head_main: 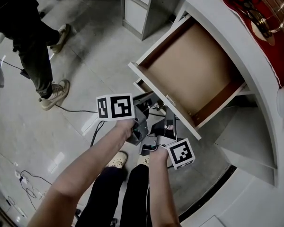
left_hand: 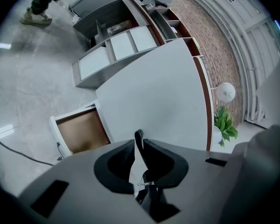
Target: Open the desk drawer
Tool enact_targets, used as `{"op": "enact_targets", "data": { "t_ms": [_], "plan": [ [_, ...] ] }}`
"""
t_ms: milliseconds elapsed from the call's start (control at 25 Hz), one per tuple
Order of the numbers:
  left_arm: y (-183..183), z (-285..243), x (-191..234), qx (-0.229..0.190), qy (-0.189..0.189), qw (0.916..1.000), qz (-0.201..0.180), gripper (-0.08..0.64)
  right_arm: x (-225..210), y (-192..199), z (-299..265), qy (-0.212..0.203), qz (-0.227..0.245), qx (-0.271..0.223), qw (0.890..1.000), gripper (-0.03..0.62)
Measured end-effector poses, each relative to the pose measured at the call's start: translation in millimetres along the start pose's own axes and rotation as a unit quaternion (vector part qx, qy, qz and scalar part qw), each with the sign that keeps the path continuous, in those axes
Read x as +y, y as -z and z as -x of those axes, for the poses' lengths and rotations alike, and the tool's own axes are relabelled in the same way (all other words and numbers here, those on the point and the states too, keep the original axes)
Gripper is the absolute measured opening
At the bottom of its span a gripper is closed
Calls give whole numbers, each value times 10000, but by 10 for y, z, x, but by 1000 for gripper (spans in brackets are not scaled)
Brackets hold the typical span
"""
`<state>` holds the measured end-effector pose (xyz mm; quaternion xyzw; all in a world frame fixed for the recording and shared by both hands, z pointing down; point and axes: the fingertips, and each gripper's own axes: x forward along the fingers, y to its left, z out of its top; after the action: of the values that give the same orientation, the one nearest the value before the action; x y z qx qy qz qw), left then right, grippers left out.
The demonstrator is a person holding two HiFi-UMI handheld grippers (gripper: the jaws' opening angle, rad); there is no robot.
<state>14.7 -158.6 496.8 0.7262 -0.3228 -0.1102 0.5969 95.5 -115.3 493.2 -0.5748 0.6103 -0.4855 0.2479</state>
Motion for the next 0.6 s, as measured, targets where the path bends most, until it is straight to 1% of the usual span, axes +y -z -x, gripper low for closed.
{"op": "enact_targets", "data": {
  "t_ms": [80, 200, 320, 440, 480, 600],
  "plan": [
    [-3, -8, 0, 23, -46, 10000, -51, 48, -10, -3, -2, 25, -82, -16, 10000, 72],
    [2, -2, 7, 50, -92, 9999, -68, 48, -12, 18, 7, -10, -380, -113, 9992, 72],
    [4, 55, 17, 25, -100, 9999, -64, 48, -35, 44, 57, 87, -185, -58, 9998, 80],
    [1, 123, 18, -3, -83, 10000, -47, 48, -16, 87, 78, 62, -368, -78, 9993, 91],
    [10, 143, 21, 0, -91, 9999, -43, 48, -22, 92, 92, 78, -363, -69, 9993, 91],
    [75, 228, 56, 95, -181, 9998, -52, 48, -80, 132, 164, 258, -158, 51, 9995, 92]
  ]
}}
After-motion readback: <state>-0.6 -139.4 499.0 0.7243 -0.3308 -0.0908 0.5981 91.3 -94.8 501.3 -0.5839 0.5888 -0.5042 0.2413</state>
